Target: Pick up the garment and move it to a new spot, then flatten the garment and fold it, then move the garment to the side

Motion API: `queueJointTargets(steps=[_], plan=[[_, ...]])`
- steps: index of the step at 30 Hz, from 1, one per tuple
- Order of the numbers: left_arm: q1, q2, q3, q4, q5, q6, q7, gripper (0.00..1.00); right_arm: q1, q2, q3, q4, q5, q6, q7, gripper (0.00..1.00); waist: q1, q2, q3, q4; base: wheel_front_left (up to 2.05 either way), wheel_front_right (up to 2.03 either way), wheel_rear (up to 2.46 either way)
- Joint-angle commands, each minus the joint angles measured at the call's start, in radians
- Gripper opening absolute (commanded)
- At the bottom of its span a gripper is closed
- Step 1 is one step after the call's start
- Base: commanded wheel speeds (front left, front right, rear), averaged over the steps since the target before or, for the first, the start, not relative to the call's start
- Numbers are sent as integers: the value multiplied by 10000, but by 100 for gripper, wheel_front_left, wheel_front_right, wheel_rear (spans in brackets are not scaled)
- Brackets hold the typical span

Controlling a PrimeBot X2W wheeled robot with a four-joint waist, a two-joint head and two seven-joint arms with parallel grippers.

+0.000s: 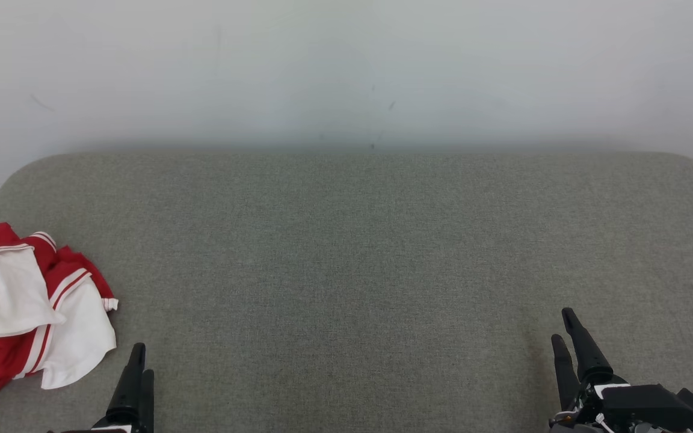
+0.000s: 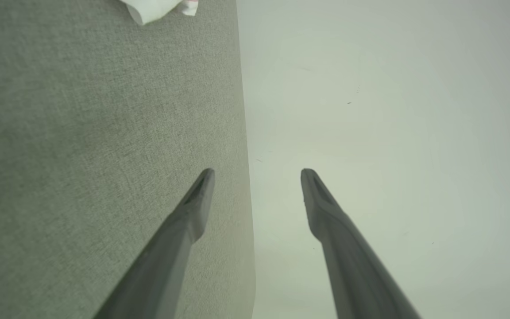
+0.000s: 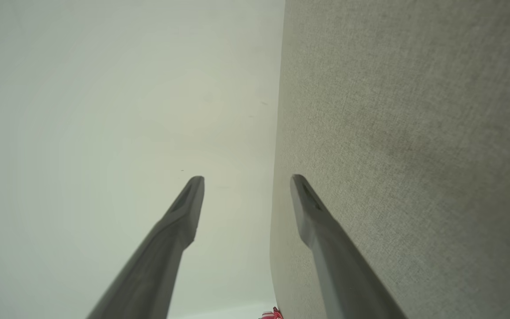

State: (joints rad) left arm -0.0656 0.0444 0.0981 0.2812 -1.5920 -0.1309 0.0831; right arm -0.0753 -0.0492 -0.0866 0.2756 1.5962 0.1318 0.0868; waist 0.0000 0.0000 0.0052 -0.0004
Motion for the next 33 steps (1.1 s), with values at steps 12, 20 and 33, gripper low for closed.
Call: queueJointTargets(steps=[12,20,33], plan=[[18,39,10,-252,1886,1,-650,100,-211,-280,550,-80,-1762,-3,-700,100,0,0,46,-28,0,0,0],[104,41,-2,-299,3322,1,-940,100,-171,-281,643,-20,-3058,-4,-991,100,0,0,59,-46,0,0,0],[259,48,-21,-432,6142,1,-1426,100,-60,-204,649,-115,-5689,-7,-1472,100,0,0,88,-103,0,0,0]])
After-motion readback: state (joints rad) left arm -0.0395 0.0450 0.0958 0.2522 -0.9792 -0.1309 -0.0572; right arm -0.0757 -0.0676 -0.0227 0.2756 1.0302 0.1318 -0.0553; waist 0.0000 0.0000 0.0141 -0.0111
